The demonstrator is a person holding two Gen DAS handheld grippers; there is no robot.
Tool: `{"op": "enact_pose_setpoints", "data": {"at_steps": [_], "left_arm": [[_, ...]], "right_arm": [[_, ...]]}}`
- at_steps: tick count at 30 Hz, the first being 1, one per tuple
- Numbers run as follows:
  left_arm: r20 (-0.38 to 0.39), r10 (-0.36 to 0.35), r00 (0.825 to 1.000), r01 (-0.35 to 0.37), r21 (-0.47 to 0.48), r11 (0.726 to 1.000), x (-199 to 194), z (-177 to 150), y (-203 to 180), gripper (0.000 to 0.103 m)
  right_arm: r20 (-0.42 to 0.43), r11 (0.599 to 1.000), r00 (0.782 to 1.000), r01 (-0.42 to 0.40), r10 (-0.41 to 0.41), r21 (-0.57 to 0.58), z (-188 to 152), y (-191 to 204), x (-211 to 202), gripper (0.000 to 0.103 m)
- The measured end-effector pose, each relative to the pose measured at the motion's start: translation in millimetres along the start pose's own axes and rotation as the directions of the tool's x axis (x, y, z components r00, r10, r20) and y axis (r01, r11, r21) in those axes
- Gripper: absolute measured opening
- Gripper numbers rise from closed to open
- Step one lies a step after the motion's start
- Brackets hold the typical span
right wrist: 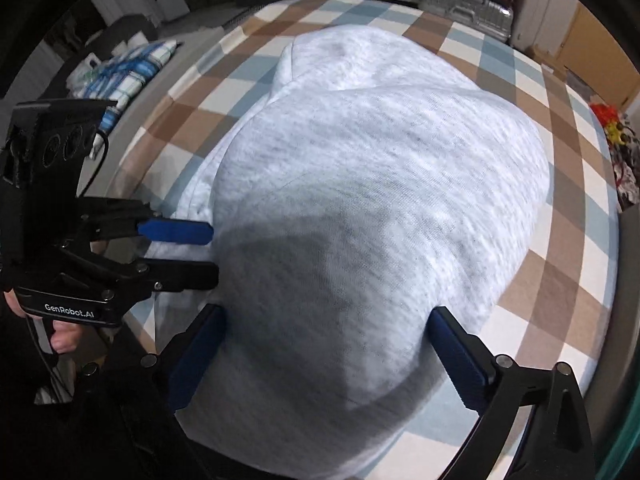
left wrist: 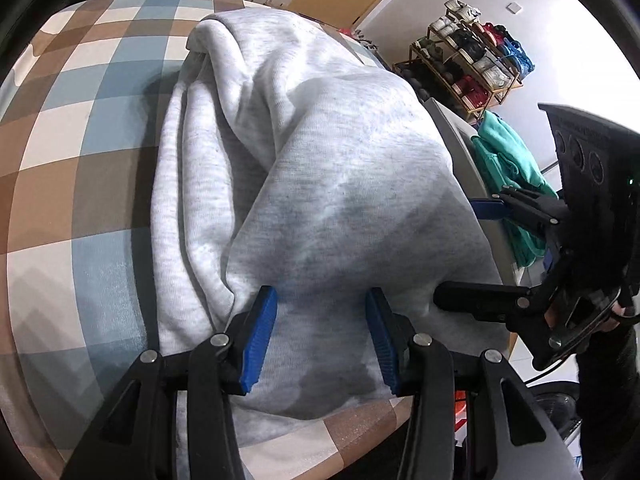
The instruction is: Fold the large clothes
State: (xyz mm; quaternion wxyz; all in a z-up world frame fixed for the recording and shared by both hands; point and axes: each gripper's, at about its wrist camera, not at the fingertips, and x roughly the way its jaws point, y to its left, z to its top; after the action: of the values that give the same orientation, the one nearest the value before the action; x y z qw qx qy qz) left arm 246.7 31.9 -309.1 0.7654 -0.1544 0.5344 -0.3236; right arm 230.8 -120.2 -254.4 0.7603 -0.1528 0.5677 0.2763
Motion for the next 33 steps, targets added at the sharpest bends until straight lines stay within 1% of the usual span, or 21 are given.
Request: {"op": "enact_pose_setpoints", "data": {"at_steps": [3,5,6,7,8,9,10,12,13,14,16,18,20,21,22,23,25,26,28,30,33], "left_arm": [[-0.026,-0.031,0.999,0.03,-0.031,0.999,-12,5,2,0.04],[-0.005,-0.053,0.999,0.053,-0.05,0.997,-30,10,6,0.04],[0.011,-0.056,0.998,0.057,-0.049,0.997,-38,11,8,0.041],[0.034,-0.051,0.998,0.053,-0.051,0.997,-47,13,10,0.051],[0.052,-0.034,0.998,0.037,-0.057,0.998,-53,15,13,0.061],[0.074,-0.013,0.997,0.018,-0.076,0.997,-58,20,16,0.078],[0.114,-0.004,0.993,0.015,-0.094,0.995,-64,25,19,0.079],[0.156,0.0,0.988,0.017,-0.109,0.994,-69,36,21,0.08],[0.147,0.02,0.989,-0.003,-0.115,0.993,-66,40,19,0.08],[0.107,0.059,0.993,-0.047,-0.109,0.993,-57,46,15,0.08],[0.018,0.124,0.992,-0.122,-0.072,0.99,-37,56,12,0.08],[-0.032,0.144,0.989,-0.146,-0.075,0.986,-23,61,22,0.08],[-0.045,0.066,0.997,-0.073,-0.175,0.982,-19,61,43,0.08],[-0.049,0.036,0.998,-0.046,-0.217,0.975,-18,60,54,0.08],[-0.059,0.036,0.998,-0.049,-0.227,0.973,-16,58,60,0.08],[-0.075,0.032,0.997,-0.048,-0.228,0.972,-13,56,63,0.08],[-0.098,-0.06,0.993,0.033,-0.254,0.967,-4,53,70,0.08],[-0.106,-0.113,0.988,0.08,-0.279,0.957,2,50,74,0.08],[-0.116,-0.186,0.976,0.143,-0.303,0.942,10,49,76,0.081],[-0.122,-0.24,0.963,0.187,-0.337,0.923,17,51,79,0.086],[-0.126,-0.351,0.928,0.281,-0.382,0.88,22,44,84,0.086]], "right_arm": [[0.079,0.997,0.996,-0.041,0.036,0.061,-10,-10,-17,0.095],[0.143,0.988,0.987,-0.096,0.079,0.119,-19,-23,-35,0.075],[0.177,0.98,0.978,-0.135,0.107,0.148,-24,-31,-44,0.071],[0.243,0.965,0.96,-0.189,0.142,0.182,-32,-43,-57,0.069],[0.309,0.952,0.94,-0.218,0.147,0.212,-41,-54,-67,0.07],[0.359,0.94,0.923,-0.236,0.137,0.247,-49,-64,-74,0.071],[0.388,0.929,0.912,-0.254,0.137,0.269,-53,-72,-78,0.072],[0.482,0.872,0.86,-0.357,0.168,0.334,-71,-100,-82,0.073],[0.509,0.824,0.838,-0.422,0.197,0.377,-81,-116,-76,0.079],[0.505,0.795,0.834,-0.453,0.22,0.403,-85,-124,-68,0.082],[0.487,0.737,0.831,-0.503,0.27,0.451,-89,-137,-44,0.082],[0.456,0.715,0.83,-0.528,0.32,0.459,-87,-140,-25,0.082],[0.422,0.707,0.833,-0.537,0.359,0.46,-82,-138,-5,0.083],[0.416,0.691,0.823,-0.557,0.386,0.46,-80,-138,5,0.086],[0.43,0.665,0.805,-0.585,0.409,0.463,-79,-140,10,0.092],[0.44,0.647,0.792,-0.604,0.424,0.466,-80,-142,14,0.092],[0.45,0.618,0.761,-0.645,0.467,0.45,-74,-143,21,0.092],[0.447,0.614,0.756,-0.652,0.479,0.445,-71,-143,24,0.098],[0.435,0.612,0.751,-0.659,0.497,0.438,-63,-140,30,0.103],[0.432,0.616,0.753,-0.656,0.496,0.436,-57,-138,35,0.103],[0.427,0.639,0.764,-0.642,0.484,0.424,-53,-134,37,0.103]]}}
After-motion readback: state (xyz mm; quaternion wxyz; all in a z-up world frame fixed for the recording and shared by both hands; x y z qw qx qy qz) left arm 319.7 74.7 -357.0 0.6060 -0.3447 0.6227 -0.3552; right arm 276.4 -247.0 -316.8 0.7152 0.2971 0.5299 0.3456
